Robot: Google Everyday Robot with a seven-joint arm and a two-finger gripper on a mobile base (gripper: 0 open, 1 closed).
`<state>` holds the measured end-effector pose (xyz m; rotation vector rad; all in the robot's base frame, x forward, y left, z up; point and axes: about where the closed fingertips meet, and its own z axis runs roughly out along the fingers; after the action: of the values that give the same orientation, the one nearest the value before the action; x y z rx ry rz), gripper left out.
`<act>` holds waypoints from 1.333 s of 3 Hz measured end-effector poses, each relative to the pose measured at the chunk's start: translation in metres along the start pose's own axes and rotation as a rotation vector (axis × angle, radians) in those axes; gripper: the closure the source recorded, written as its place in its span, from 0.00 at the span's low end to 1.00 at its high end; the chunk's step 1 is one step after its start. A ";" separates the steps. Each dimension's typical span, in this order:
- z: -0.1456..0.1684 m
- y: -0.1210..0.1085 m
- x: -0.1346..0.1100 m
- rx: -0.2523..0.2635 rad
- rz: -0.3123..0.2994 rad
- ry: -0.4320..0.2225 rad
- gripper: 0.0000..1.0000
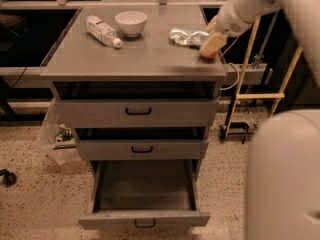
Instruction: Place redbull can into bottom drawer
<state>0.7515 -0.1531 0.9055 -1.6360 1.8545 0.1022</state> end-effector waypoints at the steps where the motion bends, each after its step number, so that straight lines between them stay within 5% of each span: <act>1: -0.044 -0.004 0.021 0.107 0.013 0.021 1.00; 2: -0.044 -0.004 0.021 0.107 0.013 0.021 1.00; 3: -0.040 0.022 0.011 0.055 -0.013 0.004 1.00; 4: -0.071 0.069 -0.019 0.055 -0.054 -0.082 1.00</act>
Offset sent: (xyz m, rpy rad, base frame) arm -0.0148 -0.0382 0.0247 -0.0140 -0.0795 -0.0695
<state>0.6588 -0.1548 0.9466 -1.6189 1.7353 0.0927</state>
